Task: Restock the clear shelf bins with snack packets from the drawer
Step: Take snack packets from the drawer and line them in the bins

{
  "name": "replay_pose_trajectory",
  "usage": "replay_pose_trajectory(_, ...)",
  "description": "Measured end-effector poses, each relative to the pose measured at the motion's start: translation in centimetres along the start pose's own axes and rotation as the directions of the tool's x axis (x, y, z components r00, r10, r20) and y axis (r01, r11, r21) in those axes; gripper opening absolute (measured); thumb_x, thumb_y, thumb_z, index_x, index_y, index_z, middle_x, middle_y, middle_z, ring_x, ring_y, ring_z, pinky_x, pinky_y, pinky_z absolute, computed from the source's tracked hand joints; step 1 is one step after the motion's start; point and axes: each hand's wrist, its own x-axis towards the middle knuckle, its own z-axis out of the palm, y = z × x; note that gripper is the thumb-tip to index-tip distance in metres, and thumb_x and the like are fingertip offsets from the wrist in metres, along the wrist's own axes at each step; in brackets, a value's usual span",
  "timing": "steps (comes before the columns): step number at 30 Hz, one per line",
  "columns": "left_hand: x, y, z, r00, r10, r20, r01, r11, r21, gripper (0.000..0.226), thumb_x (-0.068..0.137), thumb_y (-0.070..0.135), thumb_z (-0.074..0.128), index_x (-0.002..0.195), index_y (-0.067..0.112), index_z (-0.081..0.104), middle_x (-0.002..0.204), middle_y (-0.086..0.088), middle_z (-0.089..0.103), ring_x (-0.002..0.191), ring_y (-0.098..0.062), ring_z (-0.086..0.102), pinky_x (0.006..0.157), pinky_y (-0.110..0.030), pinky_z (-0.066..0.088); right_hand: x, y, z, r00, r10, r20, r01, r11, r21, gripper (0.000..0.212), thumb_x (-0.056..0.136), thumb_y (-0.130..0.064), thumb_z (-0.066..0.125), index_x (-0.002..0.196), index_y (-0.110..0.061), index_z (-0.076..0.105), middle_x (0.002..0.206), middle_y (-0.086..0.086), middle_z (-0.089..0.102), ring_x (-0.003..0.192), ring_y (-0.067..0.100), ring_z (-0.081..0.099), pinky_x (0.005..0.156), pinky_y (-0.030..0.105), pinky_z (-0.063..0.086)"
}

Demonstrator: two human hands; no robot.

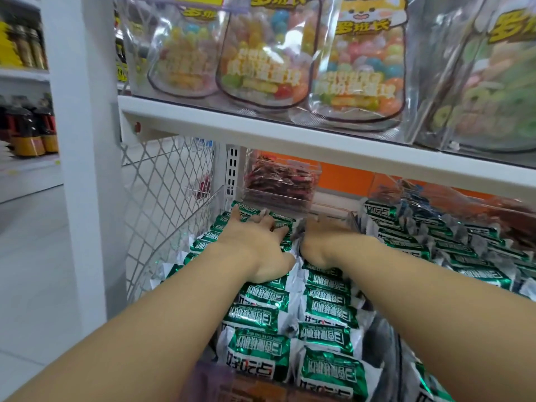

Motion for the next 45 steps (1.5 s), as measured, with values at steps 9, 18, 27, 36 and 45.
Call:
replay_pose_trajectory(9,-0.1,0.0,0.2,1.000,-0.004,-0.010,0.004,1.000,-0.003,0.063,0.096,0.055,0.020,0.152,0.030,0.007,0.161,-0.003,0.004,0.147,-0.023,0.004,0.115,-0.058,-0.006,0.3,0.0,0.2,0.986,0.116,0.117,-0.084,0.965,-0.248,0.054,0.098,-0.033,0.025,0.148,-0.013,0.025,0.155,0.013,0.026,0.141,0.037,0.023,0.115,0.051,0.021)
replay_pose_trajectory(18,-1.6,-0.7,-0.5,0.998,0.019,-0.060,-0.027,0.990,-0.136,0.054,0.100,0.040,0.028,0.151,0.029,0.015,0.159,-0.001,0.014,0.146,-0.023,0.015,0.115,-0.059,0.001,-8.2,0.5,-2.6,0.987,-0.153,0.055,0.162,0.951,-0.264,0.029,0.101,-0.026,0.033,0.089,-0.008,0.053,0.100,0.009,0.056,0.095,0.029,0.055,0.086,0.037,0.047)
replay_pose_trajectory(27,-8.7,0.8,-0.6,0.995,0.086,0.055,-0.072,0.973,-0.220,0.051,0.101,0.049,0.019,0.150,0.033,0.019,0.160,0.009,0.007,0.147,-0.013,0.005,0.114,-0.054,-0.004,-14.6,2.6,0.2,0.938,-0.318,0.138,0.346,0.871,-0.348,0.072,0.094,-0.062,0.028,0.153,-0.025,0.009,0.159,0.001,0.016,0.146,0.020,0.014,0.115,0.047,-0.015)
replay_pose_trajectory(36,-11.5,1.4,1.1,0.984,0.003,-0.179,-0.040,0.979,-0.200,0.051,0.100,0.049,0.015,0.150,0.036,0.015,0.158,0.013,0.011,0.145,-0.009,0.006,0.116,-0.050,-0.006,-16.3,3.0,1.0,0.842,-0.474,-0.259,0.384,0.862,-0.330,0.054,0.096,-0.052,0.032,0.141,-0.024,0.044,0.143,0.002,0.049,0.131,0.019,0.046,0.117,0.048,-0.006)
replay_pose_trajectory(45,-15.2,3.2,3.6,0.989,0.014,-0.150,-0.028,0.995,-0.096,0.068,0.082,0.065,-0.013,0.147,0.042,-0.014,0.159,0.011,-0.007,0.147,-0.018,-0.006,0.114,-0.051,-0.009,-19.7,2.7,8.2,0.897,-0.384,-0.221,0.312,0.902,-0.299,0.068,0.085,-0.045,0.029,0.113,0.003,0.067,0.120,0.022,0.063,0.106,0.039,0.064,0.101,0.056,0.035)
